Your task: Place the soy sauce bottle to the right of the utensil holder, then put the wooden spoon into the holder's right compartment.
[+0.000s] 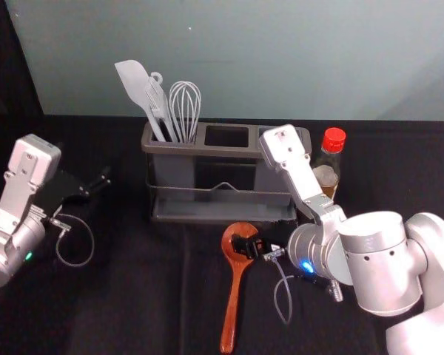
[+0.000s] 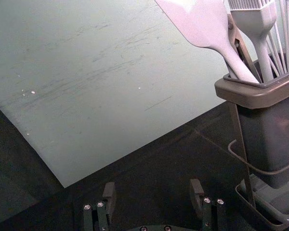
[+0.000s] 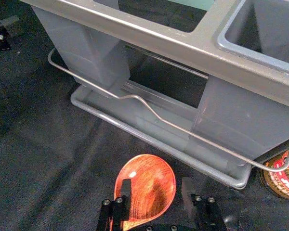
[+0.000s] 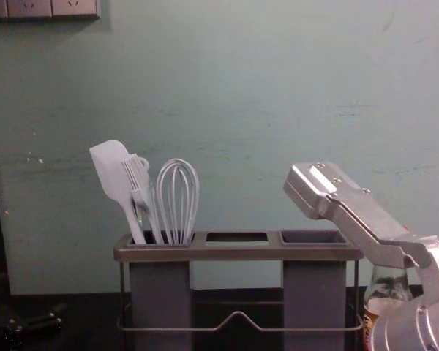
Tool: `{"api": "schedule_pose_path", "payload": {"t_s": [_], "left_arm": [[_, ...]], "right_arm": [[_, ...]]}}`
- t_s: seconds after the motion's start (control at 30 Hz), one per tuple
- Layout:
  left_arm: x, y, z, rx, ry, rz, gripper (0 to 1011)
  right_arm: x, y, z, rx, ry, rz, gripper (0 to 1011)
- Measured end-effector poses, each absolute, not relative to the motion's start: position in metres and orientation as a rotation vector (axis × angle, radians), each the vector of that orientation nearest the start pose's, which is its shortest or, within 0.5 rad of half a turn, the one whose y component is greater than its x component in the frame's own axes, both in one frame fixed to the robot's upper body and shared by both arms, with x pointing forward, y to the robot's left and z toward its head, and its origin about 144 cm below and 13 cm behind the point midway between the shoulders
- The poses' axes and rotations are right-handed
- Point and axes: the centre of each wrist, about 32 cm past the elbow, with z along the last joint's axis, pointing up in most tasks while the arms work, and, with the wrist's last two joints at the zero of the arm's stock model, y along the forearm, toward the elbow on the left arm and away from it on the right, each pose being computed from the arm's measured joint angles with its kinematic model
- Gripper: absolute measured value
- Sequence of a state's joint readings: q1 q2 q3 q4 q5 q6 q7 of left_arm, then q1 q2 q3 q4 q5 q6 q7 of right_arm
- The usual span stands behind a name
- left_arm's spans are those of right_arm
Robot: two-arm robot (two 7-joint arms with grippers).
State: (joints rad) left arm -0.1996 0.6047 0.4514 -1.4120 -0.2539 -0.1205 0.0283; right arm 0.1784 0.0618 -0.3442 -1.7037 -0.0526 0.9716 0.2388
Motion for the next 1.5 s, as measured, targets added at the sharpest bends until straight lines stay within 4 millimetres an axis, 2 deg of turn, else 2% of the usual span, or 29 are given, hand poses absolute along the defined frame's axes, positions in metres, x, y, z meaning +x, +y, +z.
{"api": "schedule_pose_path", "payload": {"t_s": [0.13,0.17,0.27,0.3,0.43,0.87,1.5], "left_arm": [[0.489,0.310,1.140,0.305,-0.285,1.248,1005],[0.489,0.310,1.140,0.304,-0.285,1.248,1005],[0.489,0.310,1.140,0.304,-0.285,1.248,1005],[0.489,0.310,1.140,0.304,-0.285,1.248,1005],[0.489,0.310,1.140,0.304,-0.285,1.248,1005],[0.489,0.310,1.140,0.304,-0.285,1.248,1005],[0.489,0.310,1.140,0.304,-0.285,1.248,1005]], "right_arm": [[0.480,-0.133,1.228,-0.647,0.363,-1.027,786],[0.480,-0.133,1.228,-0.647,0.363,-1.027,786],[0.480,-0.132,1.227,-0.652,0.363,-1.023,894],[0.480,-0.132,1.227,-0.652,0.363,-1.023,894],[0.481,-0.130,1.226,-0.659,0.363,-1.018,1000],[0.488,-0.121,1.219,-0.691,0.364,-1.002,1004],[0.491,-0.116,1.214,-0.715,0.360,-0.996,1004]]}}
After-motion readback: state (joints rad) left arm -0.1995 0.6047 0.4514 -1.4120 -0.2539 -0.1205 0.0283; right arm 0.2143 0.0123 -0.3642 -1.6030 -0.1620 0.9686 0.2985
